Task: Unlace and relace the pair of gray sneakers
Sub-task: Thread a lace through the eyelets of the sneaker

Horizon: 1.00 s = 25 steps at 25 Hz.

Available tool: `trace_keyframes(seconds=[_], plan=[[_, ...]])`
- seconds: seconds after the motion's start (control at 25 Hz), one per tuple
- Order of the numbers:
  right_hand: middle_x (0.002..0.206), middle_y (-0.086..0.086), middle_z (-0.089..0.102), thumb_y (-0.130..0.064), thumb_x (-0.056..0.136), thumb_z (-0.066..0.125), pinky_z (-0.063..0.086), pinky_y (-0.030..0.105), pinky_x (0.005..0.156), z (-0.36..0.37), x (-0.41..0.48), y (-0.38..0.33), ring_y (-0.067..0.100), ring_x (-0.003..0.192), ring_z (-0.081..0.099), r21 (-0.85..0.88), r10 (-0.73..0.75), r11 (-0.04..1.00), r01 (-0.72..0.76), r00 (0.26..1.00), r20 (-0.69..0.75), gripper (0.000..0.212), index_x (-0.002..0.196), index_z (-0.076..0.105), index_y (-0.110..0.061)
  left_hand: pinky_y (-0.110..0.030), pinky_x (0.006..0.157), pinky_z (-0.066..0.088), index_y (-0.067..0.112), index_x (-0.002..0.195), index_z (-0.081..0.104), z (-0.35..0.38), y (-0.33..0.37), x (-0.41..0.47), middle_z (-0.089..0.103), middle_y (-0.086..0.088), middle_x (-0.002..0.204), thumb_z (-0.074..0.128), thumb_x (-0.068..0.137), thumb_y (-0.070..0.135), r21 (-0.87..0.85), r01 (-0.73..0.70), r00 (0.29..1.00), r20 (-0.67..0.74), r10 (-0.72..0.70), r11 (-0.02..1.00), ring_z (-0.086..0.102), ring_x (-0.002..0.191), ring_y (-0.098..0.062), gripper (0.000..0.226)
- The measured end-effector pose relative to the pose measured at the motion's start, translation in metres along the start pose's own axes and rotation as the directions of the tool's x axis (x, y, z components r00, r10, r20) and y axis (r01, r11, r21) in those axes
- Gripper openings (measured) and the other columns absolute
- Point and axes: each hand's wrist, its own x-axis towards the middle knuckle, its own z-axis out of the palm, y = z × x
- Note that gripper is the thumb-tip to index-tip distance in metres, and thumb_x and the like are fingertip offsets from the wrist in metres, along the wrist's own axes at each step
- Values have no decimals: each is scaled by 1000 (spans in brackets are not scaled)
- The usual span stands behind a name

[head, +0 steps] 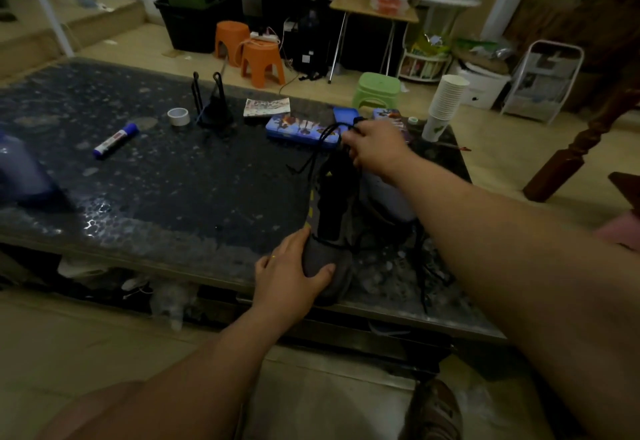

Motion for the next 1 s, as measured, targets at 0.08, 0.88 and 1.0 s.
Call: trace_keyframes(seconds=[0.08, 0.88, 1.0], plan=[[70, 7, 62, -20, 104, 60, 51, 28, 57, -10, 18, -9, 17, 57, 59, -36, -29, 999, 28, 999, -32, 25, 82, 65, -9, -45, 115, 30, 40, 157, 30, -2, 2, 0, 40, 18, 156, 60, 88, 65, 17, -3, 1000, 20, 3, 1000, 41, 141, -9, 79], [77, 7, 60, -31, 107, 50, 43, 28, 48, 5, -35, 21, 17, 56, 56, 298, 153, 932, -206, 969, 192, 26, 103, 65, -9, -21, 50, 38, 21, 68, 64, -75, 77, 113, 65, 3, 63, 62, 103, 35, -75, -208, 957, 188, 219, 975, 50, 50, -3, 38], [73, 8, 61, -13, 103, 61, 44, 26, 53, 28, -80, 54, 16, 61, 55, 132, 54, 985, -108, 933, 356, 13, 96, 71, -10, -25, 52, 33, 18, 62, 59, -83, 86, 111, 53, 2, 58, 64, 101, 36, 65, -302, 943, 168, 288, 951, 47, 53, -6, 43]])
